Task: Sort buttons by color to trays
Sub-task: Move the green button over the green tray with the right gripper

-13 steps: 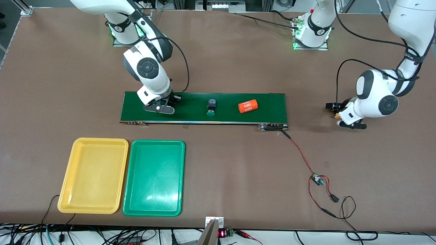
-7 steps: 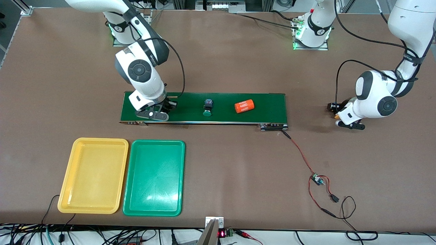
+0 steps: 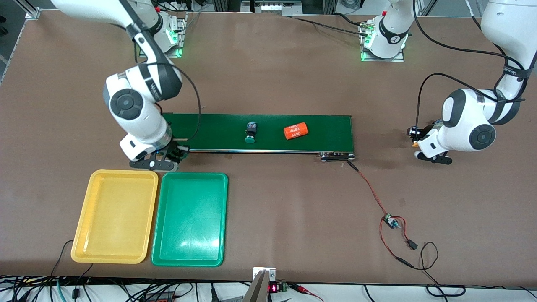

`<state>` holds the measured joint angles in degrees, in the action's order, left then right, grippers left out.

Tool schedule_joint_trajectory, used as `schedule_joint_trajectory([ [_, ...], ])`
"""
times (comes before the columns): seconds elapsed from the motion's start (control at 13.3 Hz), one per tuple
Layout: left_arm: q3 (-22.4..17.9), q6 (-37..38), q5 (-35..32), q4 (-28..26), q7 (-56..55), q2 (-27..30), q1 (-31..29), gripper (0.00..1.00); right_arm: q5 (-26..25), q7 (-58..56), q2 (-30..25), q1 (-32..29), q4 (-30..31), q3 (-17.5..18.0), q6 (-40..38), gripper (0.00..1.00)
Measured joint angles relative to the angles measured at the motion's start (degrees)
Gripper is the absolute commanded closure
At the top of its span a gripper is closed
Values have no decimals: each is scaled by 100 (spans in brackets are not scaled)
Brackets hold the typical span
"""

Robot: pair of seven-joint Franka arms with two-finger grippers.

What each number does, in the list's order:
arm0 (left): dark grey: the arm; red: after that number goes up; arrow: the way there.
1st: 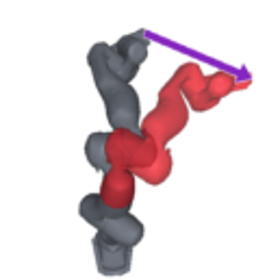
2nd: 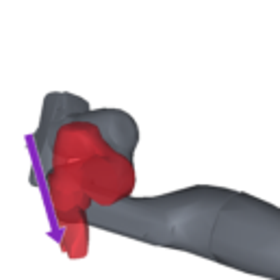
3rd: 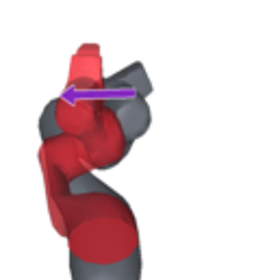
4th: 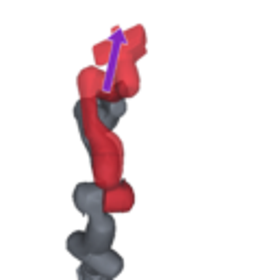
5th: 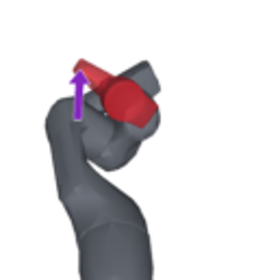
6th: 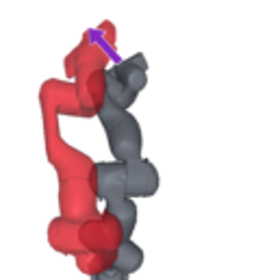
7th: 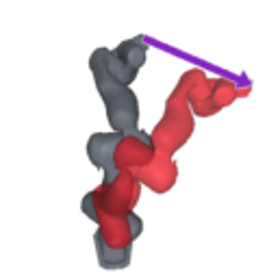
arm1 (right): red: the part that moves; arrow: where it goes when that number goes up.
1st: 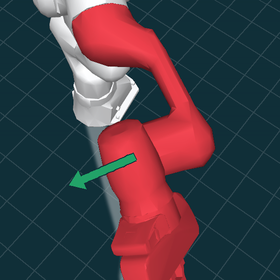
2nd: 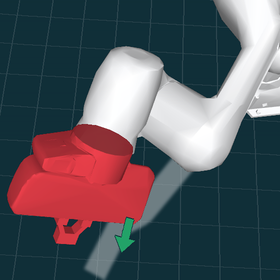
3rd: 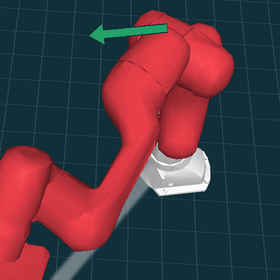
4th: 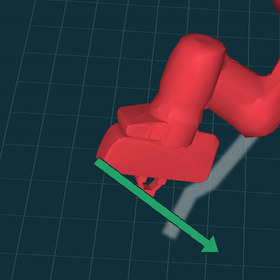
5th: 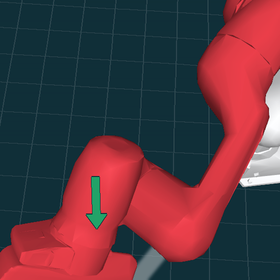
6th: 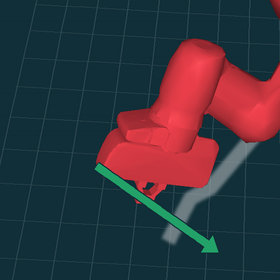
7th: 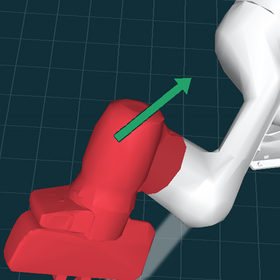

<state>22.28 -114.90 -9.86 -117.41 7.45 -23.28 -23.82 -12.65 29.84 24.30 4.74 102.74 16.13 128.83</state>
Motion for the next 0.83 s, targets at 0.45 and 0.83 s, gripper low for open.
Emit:
schedule_joint_trajectory([
  [0.45,1284,210,226,337,-356,34,159,85,-272,-64,1050,244,-169,-433,1265,77],
  [0.83,1907,114,535,377,-1912,-58,483,84,-309,-82,1431,460,-680,-800,1311,77],
])
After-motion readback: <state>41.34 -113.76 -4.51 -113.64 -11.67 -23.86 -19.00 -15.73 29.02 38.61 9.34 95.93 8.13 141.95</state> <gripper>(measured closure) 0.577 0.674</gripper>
